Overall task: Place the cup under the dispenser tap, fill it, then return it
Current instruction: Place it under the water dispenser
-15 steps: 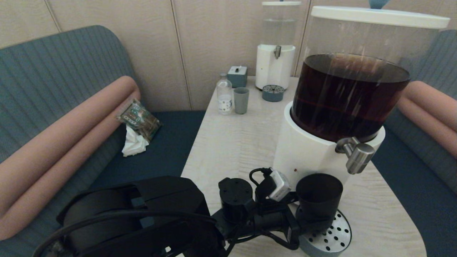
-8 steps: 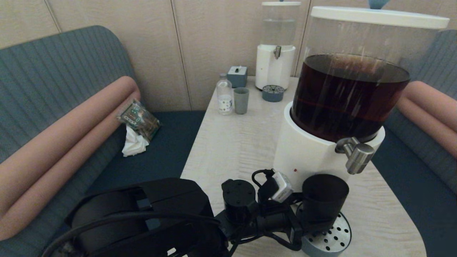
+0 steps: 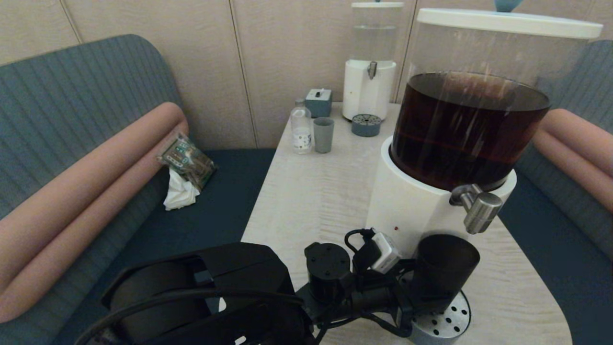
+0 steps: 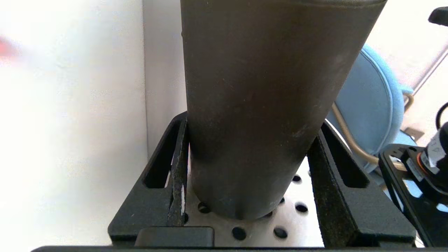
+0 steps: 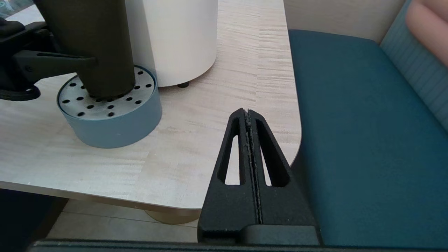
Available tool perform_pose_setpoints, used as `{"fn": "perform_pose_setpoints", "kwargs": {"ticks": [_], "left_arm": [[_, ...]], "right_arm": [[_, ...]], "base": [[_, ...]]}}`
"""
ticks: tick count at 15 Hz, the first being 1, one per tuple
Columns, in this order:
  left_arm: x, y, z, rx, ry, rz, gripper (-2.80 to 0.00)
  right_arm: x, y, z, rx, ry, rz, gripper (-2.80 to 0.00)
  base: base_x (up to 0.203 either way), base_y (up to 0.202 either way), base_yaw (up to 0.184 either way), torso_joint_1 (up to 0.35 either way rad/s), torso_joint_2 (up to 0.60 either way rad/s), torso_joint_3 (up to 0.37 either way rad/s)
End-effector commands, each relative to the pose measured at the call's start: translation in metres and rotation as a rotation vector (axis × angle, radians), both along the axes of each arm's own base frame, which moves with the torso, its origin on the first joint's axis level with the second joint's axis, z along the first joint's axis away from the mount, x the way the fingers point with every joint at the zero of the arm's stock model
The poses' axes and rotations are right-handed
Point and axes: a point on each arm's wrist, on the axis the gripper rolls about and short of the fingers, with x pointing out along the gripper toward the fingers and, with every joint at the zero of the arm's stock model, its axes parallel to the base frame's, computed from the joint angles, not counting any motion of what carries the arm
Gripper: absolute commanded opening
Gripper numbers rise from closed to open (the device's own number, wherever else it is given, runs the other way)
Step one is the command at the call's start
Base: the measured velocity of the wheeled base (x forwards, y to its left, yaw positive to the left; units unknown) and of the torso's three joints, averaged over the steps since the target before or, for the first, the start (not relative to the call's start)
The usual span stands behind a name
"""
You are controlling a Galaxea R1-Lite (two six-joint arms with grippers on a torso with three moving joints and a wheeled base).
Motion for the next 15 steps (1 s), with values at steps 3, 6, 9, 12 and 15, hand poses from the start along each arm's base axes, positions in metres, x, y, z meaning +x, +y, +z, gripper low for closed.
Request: {"fn": "perform_pose_setpoints", "kwargs": {"ticks": [3,6,9,12,15], "left_arm": [[0.002,-0.002,-0.004,-0.006,-0.005,-0.004,-2.80],[0.001,-0.001,-0.005,0.001,0.001,-0.004,-2.80],[0.001,-0.001,-0.005,0.000,0.001,0.000,0.00],[-0.003,-0.001,-0.003,0.002,0.006,-0.001,0.00],[-0.009,0.002,0.004,0.001,0.006,0.000,0.00]], "right_arm": [[0.001,0.000,-0.003,0.000,0.008,0.000,-2.80],[0.001,0.000,-0.003,0.000,0.008,0.000,-2.80],[0.001,0.000,-0.003,0.000,0.008,0.000,-2.80],[0.001,0.000,-0.003,0.000,0.008,0.000,-2.80],[0.001,0.000,-0.003,0.000,0.008,0.000,-2.80]], "base": [[0.000,0.000,0.000,0.000,0.00,0.000],[0.000,0.000,0.000,0.000,0.00,0.000],[0.000,0.000,0.000,0.000,0.00,0.000],[0.000,0.000,0.000,0.000,0.00,0.000],[0.000,0.000,0.000,0.000,0.00,0.000]]}}
